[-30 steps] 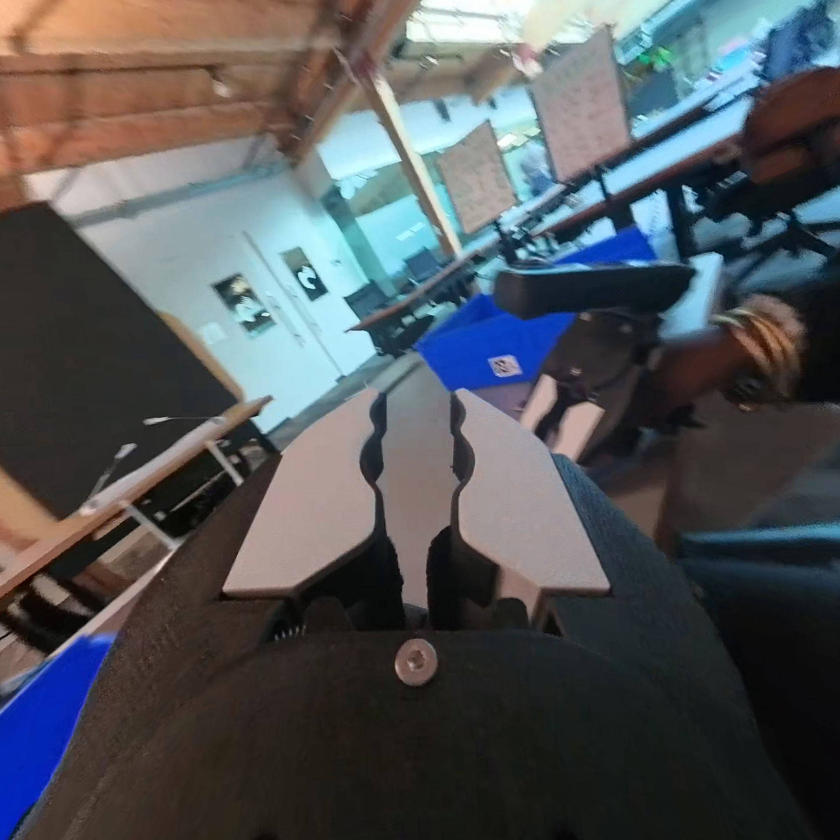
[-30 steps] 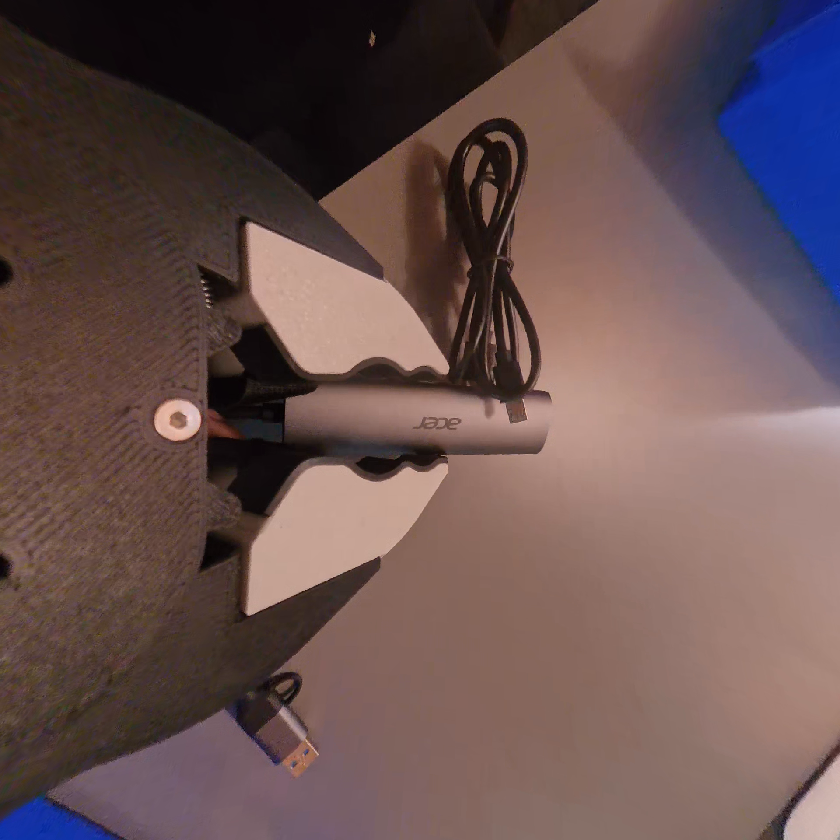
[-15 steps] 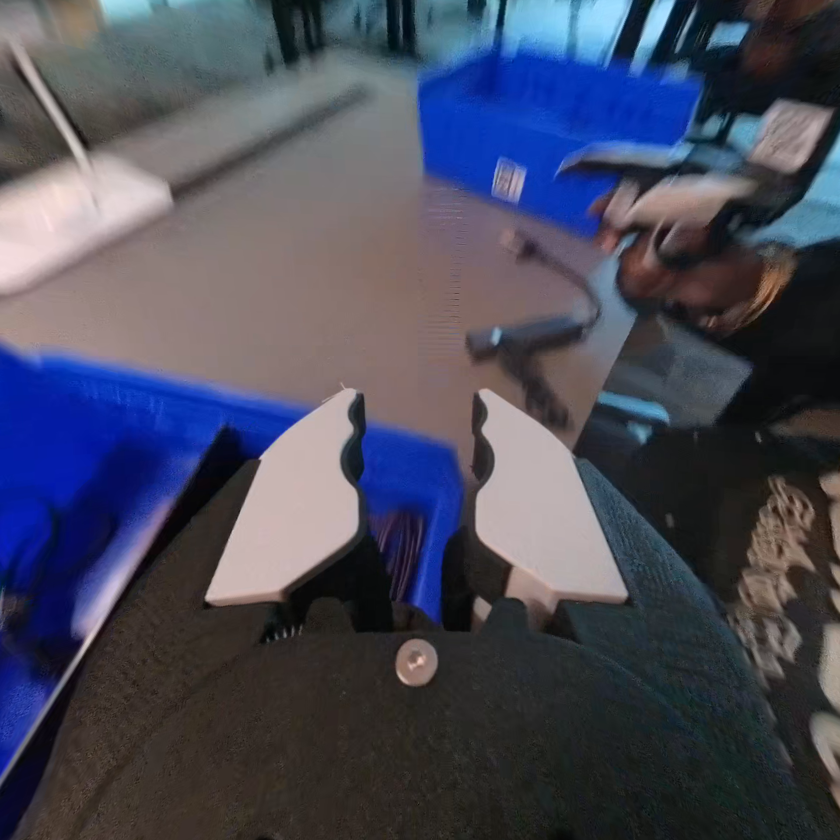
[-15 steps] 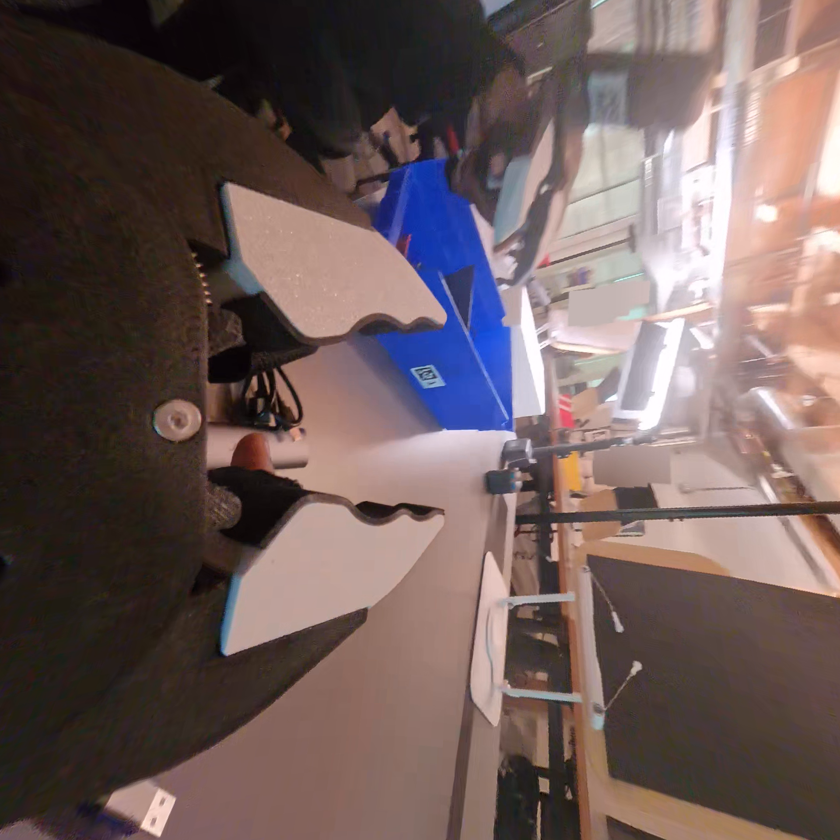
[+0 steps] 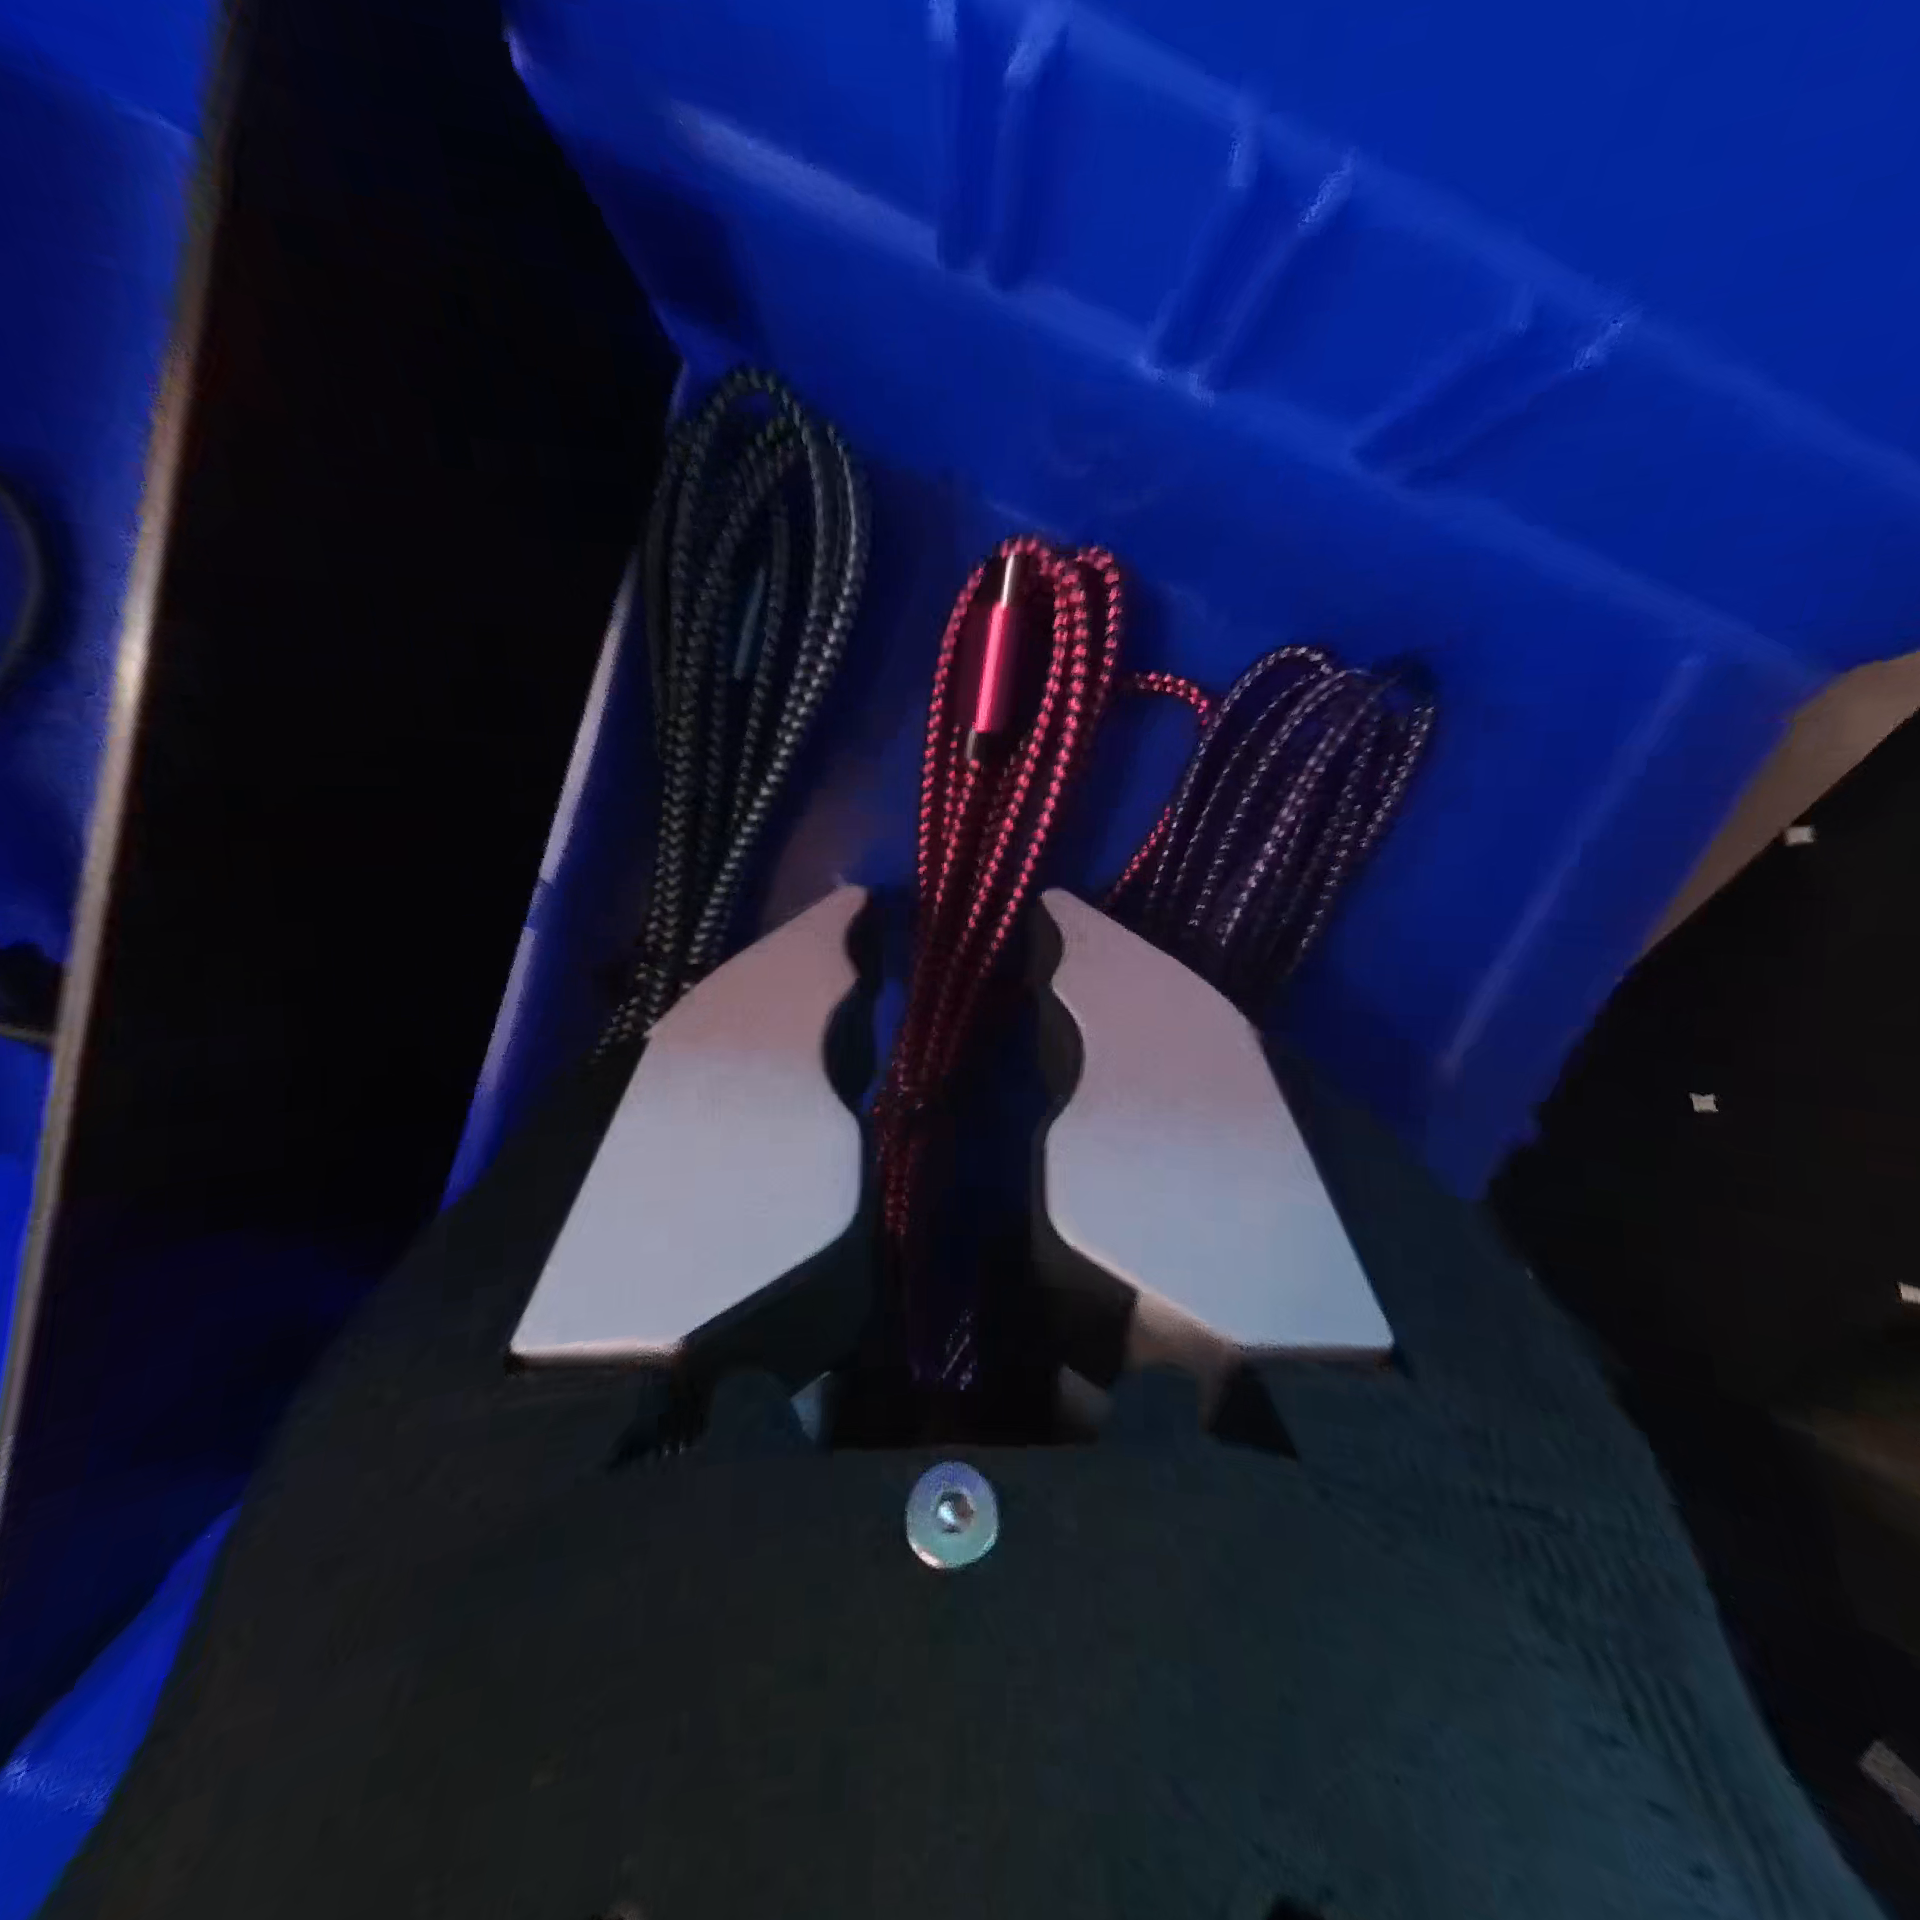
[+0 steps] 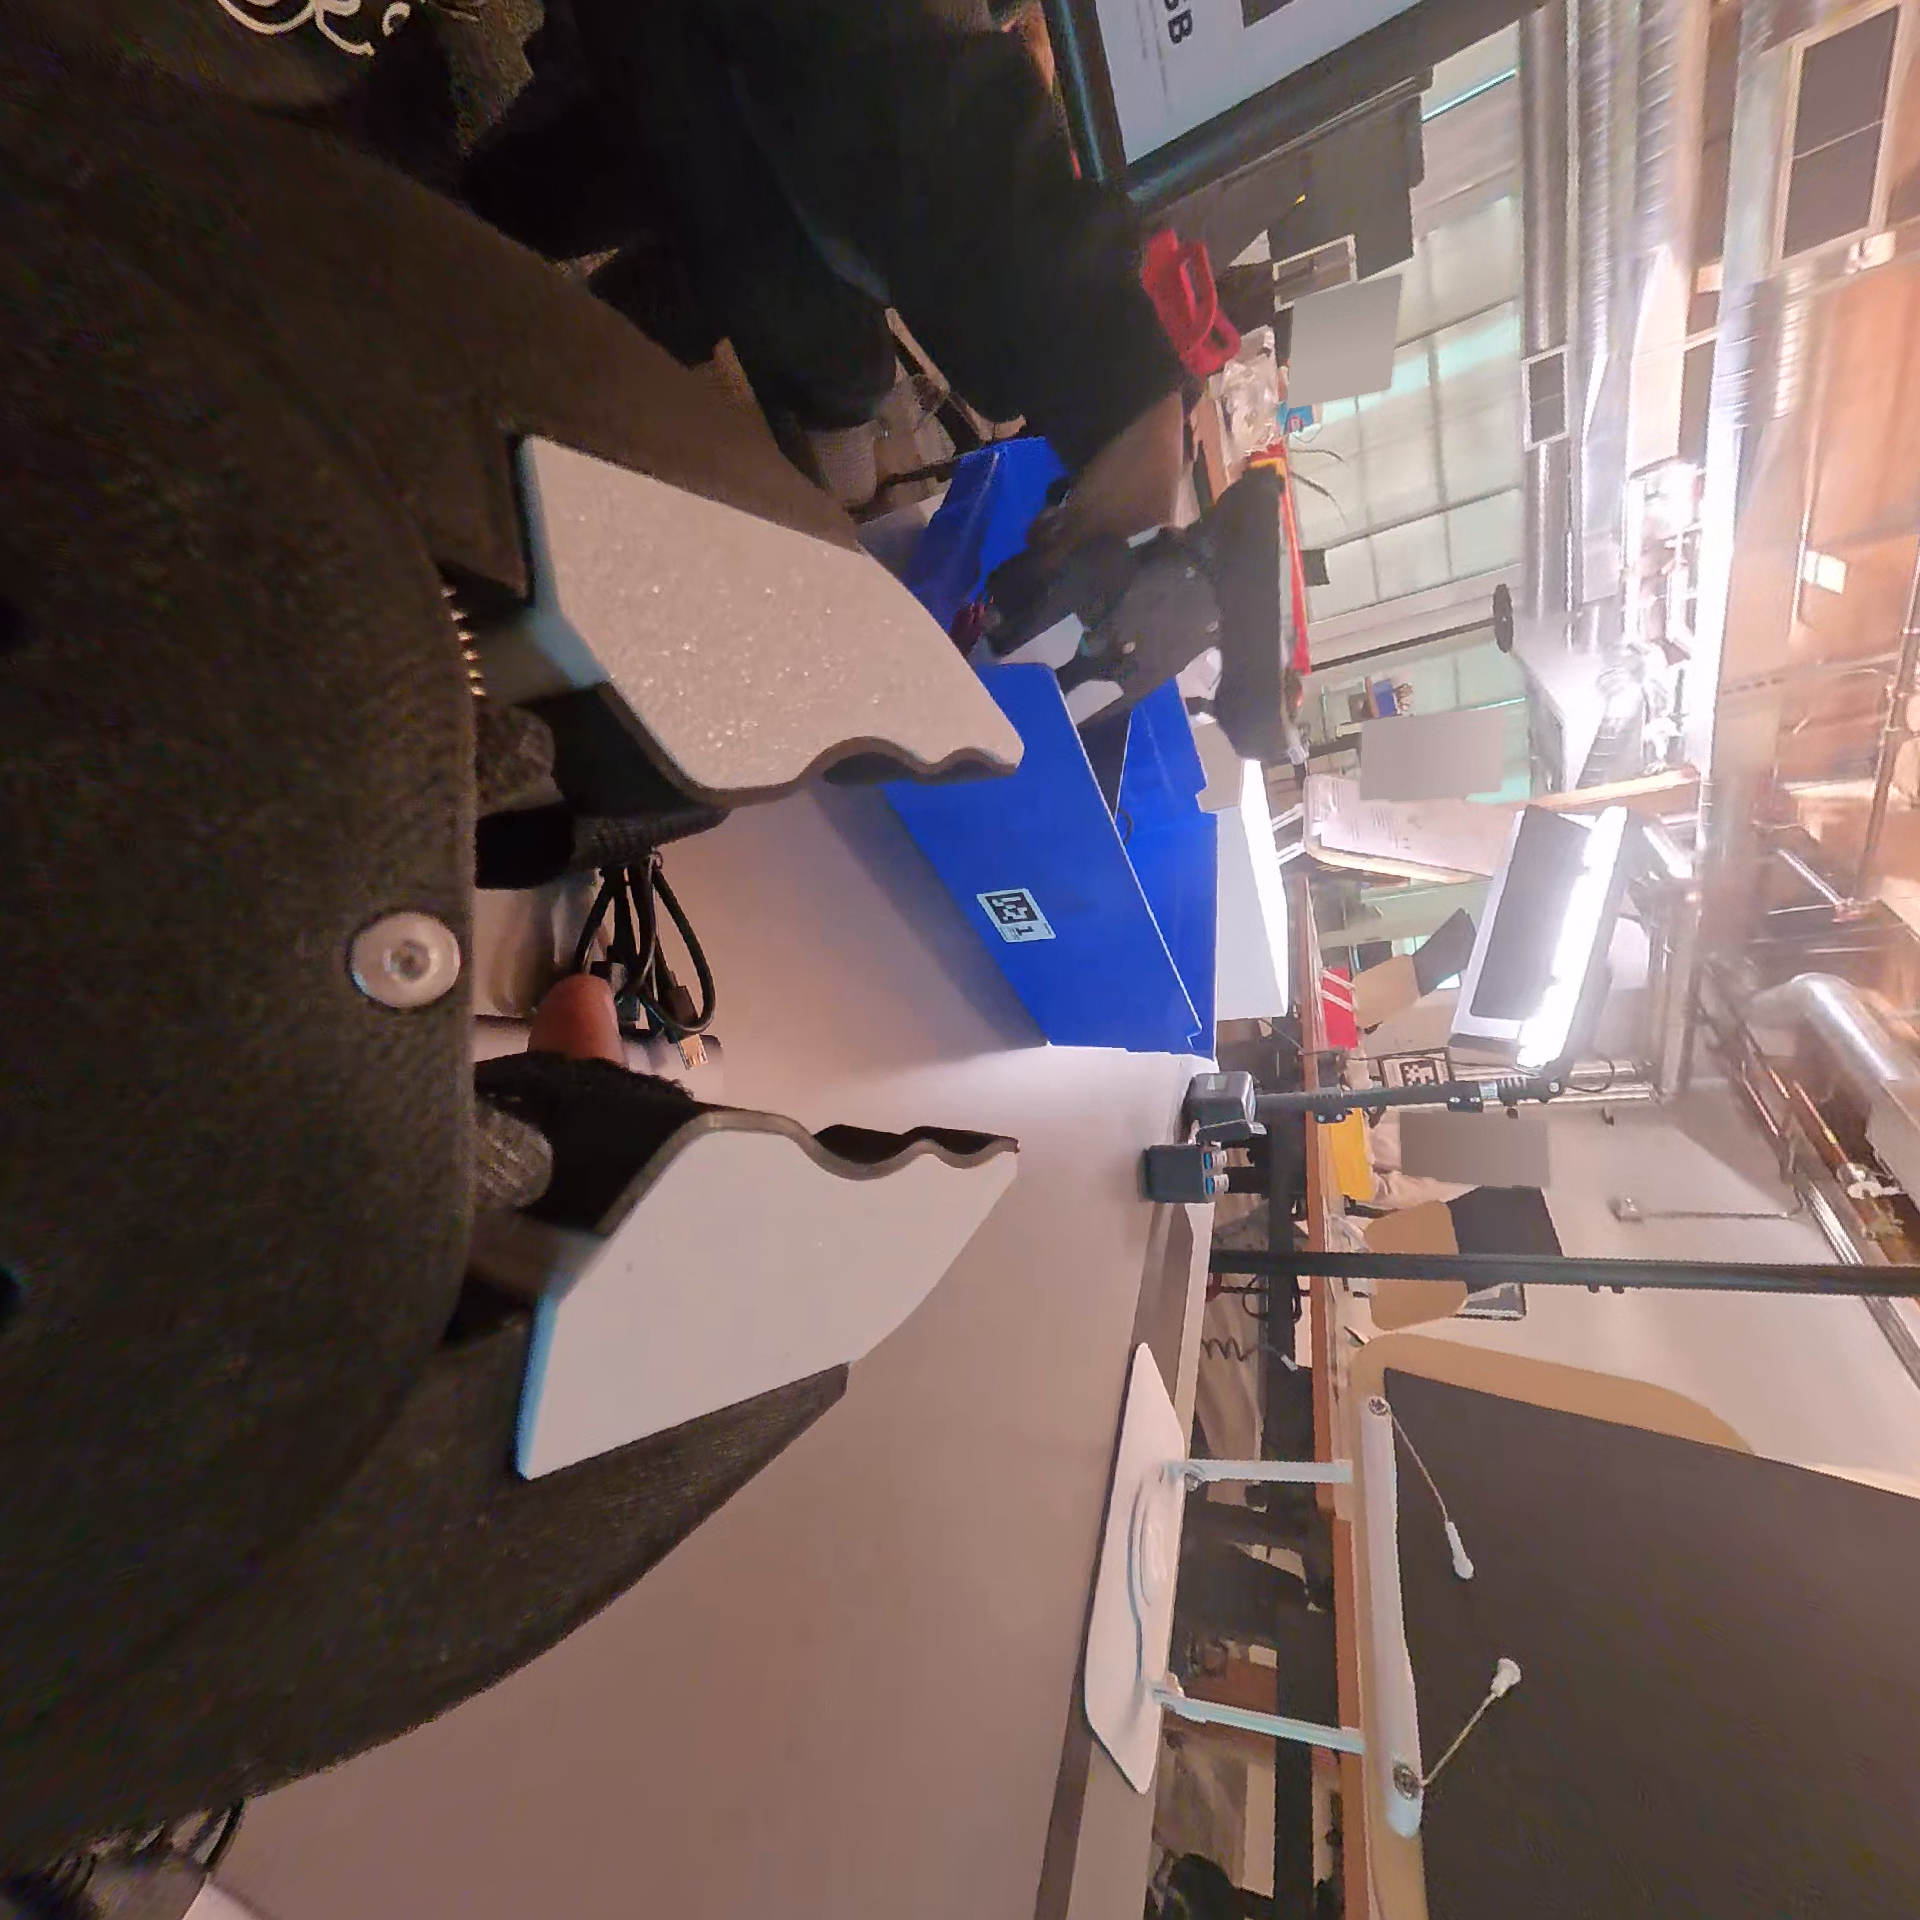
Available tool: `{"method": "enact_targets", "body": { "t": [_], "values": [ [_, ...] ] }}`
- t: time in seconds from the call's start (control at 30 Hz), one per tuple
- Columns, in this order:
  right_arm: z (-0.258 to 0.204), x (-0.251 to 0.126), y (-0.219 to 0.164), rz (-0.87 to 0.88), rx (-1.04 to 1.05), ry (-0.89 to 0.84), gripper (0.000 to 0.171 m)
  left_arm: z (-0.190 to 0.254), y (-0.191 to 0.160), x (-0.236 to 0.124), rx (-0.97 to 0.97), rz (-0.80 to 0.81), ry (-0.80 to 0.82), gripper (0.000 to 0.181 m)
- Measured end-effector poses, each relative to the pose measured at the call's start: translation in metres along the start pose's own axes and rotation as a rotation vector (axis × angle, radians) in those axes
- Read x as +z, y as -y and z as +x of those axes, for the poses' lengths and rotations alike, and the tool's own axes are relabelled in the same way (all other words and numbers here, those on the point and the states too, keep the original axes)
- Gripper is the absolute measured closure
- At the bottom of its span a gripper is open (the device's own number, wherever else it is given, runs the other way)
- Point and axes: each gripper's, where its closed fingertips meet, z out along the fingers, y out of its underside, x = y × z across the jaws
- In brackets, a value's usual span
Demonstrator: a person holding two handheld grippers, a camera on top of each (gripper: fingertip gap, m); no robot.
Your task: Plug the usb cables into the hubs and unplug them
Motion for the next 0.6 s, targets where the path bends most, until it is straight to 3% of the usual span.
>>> {"method": "enact_targets", "body": {
  "t": [0.13, 0.3, 0.5, 0.57, 0.6],
  "values": [
    [0.0, -0.001, -0.002, -0.007, -0.015, -0.003, 0.109, -0.014, 0.004, -0.009, 0.032, 0.013, 0.139, 0.169],
    [0.0, 0.0, 0.0, 0.004, -0.044, -0.012, 0.114, -0.022, 0.042, -0.077, 0.1, 0.24, 0.502, 0.17],
    [-0.002, 0.0, -0.002, -0.001, -0.054, -0.01, 0.115, 0.023, 0.098, -0.166, 0.247, 0.685, 0.82, 0.171],
    [-0.003, 0.0, -0.001, 0.006, -0.059, -0.006, 0.116, 0.056, 0.114, -0.193, 0.281, 0.94, 0.782, 0.172],
    [-0.004, 0.0, 0.0, 0.012, -0.061, -0.001, 0.117, 0.078, 0.121, -0.204, 0.284, 1.078, 0.683, 0.172]
  ]
}}
